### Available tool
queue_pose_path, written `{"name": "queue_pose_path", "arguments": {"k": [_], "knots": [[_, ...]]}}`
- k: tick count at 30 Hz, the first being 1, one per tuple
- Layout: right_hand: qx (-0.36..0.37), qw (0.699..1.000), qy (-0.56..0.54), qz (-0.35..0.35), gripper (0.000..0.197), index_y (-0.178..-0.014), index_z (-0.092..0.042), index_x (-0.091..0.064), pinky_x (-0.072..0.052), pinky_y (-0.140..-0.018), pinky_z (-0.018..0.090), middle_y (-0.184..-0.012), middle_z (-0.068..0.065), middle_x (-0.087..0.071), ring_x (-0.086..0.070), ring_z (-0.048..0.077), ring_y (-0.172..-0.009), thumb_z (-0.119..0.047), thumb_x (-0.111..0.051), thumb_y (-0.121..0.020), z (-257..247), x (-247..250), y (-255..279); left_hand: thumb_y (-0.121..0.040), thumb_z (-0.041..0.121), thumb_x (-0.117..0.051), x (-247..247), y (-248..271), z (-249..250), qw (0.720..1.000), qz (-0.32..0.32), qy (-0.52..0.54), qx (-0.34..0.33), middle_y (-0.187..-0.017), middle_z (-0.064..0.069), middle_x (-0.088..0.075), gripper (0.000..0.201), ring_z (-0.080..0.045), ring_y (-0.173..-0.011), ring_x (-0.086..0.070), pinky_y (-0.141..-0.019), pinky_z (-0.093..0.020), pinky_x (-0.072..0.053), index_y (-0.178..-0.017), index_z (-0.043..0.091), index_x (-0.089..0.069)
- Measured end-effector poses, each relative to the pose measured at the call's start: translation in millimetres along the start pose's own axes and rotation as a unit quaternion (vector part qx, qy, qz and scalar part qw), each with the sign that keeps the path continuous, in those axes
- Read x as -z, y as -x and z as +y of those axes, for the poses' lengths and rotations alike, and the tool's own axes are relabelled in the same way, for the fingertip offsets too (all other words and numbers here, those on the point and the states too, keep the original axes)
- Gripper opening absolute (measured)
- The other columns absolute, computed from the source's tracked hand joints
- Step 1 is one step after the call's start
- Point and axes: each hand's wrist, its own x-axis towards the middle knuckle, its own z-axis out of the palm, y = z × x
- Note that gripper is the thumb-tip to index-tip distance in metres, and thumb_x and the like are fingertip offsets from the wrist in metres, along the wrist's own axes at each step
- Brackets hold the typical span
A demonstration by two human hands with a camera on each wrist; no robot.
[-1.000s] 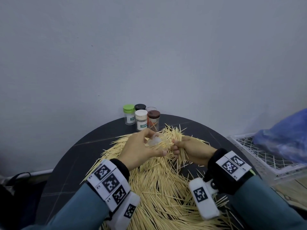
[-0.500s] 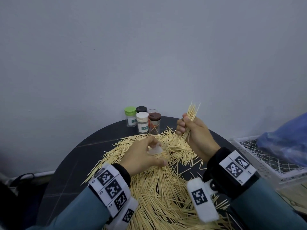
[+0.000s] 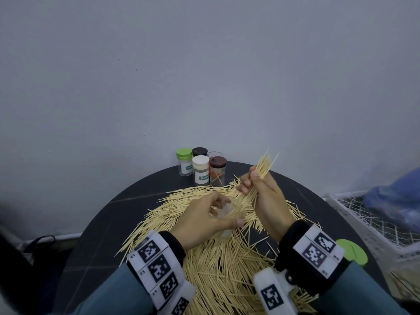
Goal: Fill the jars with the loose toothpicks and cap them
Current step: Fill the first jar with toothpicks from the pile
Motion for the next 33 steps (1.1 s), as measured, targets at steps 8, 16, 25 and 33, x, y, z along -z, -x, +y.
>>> {"name": "queue_pose_path", "arguments": {"k": [8,16,25,33], "knots": [[-0.028,0.998,0.046,-0.026,0.020,-0.091,-0.017,-0.049,-0.049,-0.067,0.023,-0.072,-0.003,-0.053,-0.055,0.009,-0.069,-0.021,-0.031,-0.101,9,-5,7,-0.074,0.046,-0.074,-2,3,3,1.000,-0.014,0.014,-0.024,-0.107,0.016,-0.059,0.054,-0.004,-0.098,-0.057,-0.076,-0.009,-0.042,-0.120,0.027,-0.054],[-0.070,0.990,0.093,-0.075,0.031,-0.118,-0.004,-0.056,-0.049,-0.061,0.007,-0.106,-0.018,-0.064,-0.063,-0.011,-0.087,-0.019,-0.035,-0.100,9,-7,14,-0.078,0.046,-0.067,-3,2,3,0.998,-0.001,0.053,-0.022,-0.097,0.010,-0.065,0.037,-0.002,-0.087,-0.061,-0.065,-0.005,-0.042,-0.106,0.022,-0.060],[-0.028,0.990,0.123,-0.063,0.026,-0.101,-0.006,-0.054,-0.041,-0.093,0.021,-0.109,-0.006,-0.070,-0.056,0.000,-0.112,-0.024,-0.035,-0.099,10,1,9,-0.072,0.052,-0.068,-1,2,5,0.999,0.009,0.042,-0.008,-0.105,0.013,-0.058,0.050,0.000,-0.096,-0.055,-0.077,-0.013,-0.043,-0.111,0.024,-0.055],[-0.039,0.993,0.080,-0.071,0.008,-0.099,-0.012,-0.043,-0.049,-0.081,0.018,-0.106,-0.003,-0.071,-0.064,0.002,-0.100,-0.013,-0.036,-0.099,10,-1,13,-0.070,0.055,-0.067,0,2,4,0.999,0.004,0.046,0.006,-0.107,0.012,-0.059,0.054,-0.003,-0.097,-0.057,-0.076,-0.013,-0.044,-0.113,0.025,-0.056]]}}
